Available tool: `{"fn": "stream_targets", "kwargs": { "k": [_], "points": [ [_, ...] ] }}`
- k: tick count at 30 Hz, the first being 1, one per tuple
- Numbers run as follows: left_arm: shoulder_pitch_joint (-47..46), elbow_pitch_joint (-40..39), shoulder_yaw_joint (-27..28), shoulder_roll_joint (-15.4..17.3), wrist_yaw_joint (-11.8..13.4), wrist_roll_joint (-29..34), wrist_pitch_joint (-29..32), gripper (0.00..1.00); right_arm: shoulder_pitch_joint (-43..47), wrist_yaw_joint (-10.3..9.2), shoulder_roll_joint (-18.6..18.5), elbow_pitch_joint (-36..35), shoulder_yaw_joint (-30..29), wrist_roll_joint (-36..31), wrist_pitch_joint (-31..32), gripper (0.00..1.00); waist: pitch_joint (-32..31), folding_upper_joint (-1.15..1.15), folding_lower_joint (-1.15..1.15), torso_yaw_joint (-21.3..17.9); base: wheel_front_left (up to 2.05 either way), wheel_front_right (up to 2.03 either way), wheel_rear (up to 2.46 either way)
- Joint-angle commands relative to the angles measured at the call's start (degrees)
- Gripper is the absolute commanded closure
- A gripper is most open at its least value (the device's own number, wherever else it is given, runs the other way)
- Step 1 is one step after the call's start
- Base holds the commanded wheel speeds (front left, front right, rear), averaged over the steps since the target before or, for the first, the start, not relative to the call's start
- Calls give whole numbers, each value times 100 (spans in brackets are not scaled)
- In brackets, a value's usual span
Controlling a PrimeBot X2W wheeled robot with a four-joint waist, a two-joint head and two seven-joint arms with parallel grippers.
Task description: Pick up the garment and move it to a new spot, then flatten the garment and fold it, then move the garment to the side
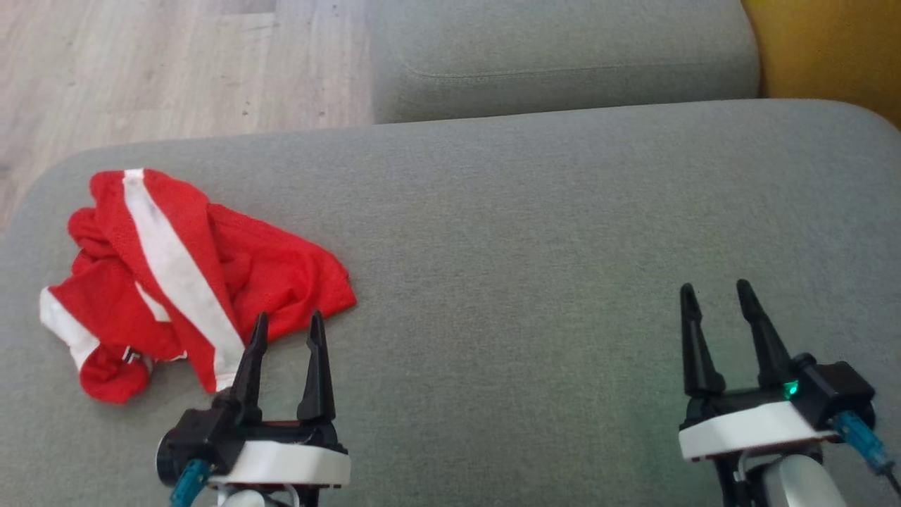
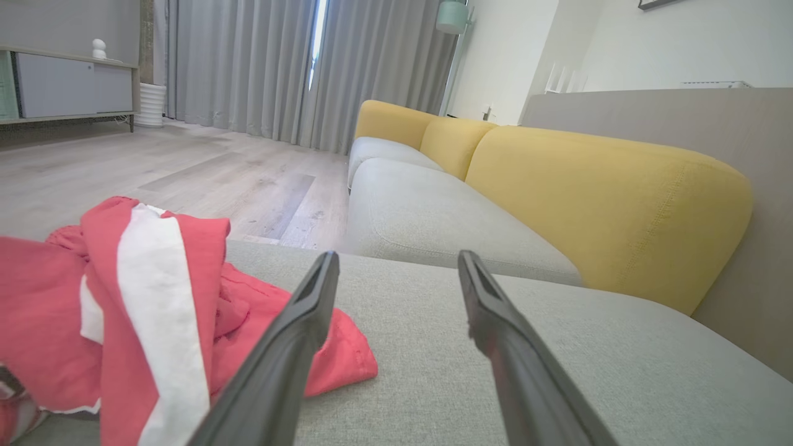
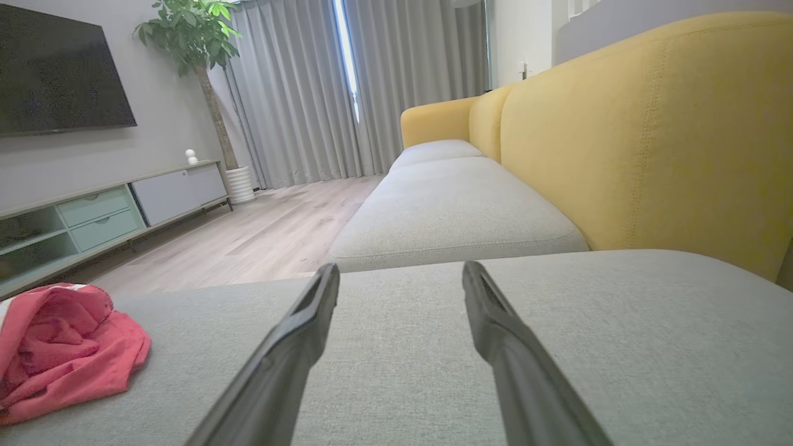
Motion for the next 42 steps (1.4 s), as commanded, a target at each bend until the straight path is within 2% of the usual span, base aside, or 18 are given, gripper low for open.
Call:
{"fn": "stream_targets", "kwargs": {
  "k": [1,8,13,21,27,37,42],
  "points": [
    [-213,-150,225,-11,66,-20,-55,0,-148,-4,-48,-180,212,-48,-62,0,-38,0,0,92,0,0,0],
    [-155,-170,350,-11,118,5,-55,0,-112,-4,-48,-217,421,-68,-62,0,-105,0,0,440,0,0,0],
    [-93,-182,461,-11,138,49,-55,0,-31,-4,-48,-202,524,-46,-62,0,-192,0,0,841,0,0,0],
    [5,-196,627,-11,107,152,-55,0,71,-4,-48,-202,776,22,-62,0,-310,0,0,1459,0,0,0],
    [36,-211,782,-11,46,291,-55,0,106,-4,-48,-202,918,87,-62,0,-346,0,0,1786,0,0,0],
    [-34,-121,1193,0,-192,548,-55,0,129,-4,-48,-153,1108,139,-62,0,-355,0,0,1856,0,0,0],
    [-320,56,1376,281,-308,718,-55,0,64,-4,-48,-149,1145,144,-62,0,-212,0,0,1673,0,0,0]
  ]
}}
